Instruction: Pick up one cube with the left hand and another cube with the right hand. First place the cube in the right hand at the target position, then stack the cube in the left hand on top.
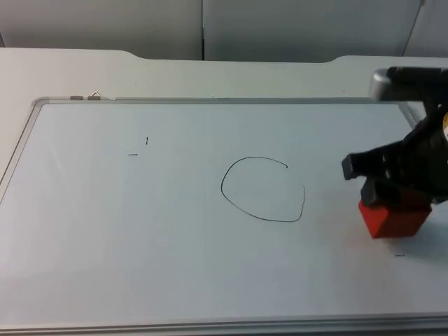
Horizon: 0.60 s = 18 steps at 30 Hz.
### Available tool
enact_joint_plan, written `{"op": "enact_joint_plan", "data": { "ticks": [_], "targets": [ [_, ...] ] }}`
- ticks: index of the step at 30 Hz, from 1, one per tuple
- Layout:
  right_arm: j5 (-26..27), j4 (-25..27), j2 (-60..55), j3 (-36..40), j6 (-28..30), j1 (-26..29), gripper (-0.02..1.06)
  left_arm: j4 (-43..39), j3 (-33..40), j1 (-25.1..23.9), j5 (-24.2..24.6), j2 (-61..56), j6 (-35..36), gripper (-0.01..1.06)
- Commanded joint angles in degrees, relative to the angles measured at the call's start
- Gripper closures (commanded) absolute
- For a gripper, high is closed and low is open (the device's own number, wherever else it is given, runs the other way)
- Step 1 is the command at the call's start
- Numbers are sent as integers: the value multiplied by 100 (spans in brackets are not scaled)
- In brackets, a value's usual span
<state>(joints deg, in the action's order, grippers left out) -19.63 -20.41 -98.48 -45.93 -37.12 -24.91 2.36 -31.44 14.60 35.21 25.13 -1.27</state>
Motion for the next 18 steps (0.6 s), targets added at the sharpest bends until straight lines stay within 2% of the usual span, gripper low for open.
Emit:
{"op": "enact_joint_plan", "data": {
  "ticks": [1, 2, 6, 11, 14, 18],
  "targets": [
    [-358, -68, 718, -189, 326, -35, 105, 27, 11, 50, -97, -43, 43, 104],
    [-358, -68, 718, -189, 326, -35, 105, 27, 11, 50, -97, -43, 43, 104],
    [-922, -46, 1887, -443, 826, -35, 105, 27, 11, 50, -97, -43, 43, 104],
    [-1128, -36, 2955, -473, 1138, -89, 105, 27, 11, 50, -97, -43, 43, 104],
    [-1282, -53, 3761, -473, 1495, -379, 105, 27, 11, 50, -97, -43, 43, 104],
    [-1430, -53, 4265, -473, 1619, -778, 105, 27, 11, 50, -97, -43, 43, 104]
  ]
}}
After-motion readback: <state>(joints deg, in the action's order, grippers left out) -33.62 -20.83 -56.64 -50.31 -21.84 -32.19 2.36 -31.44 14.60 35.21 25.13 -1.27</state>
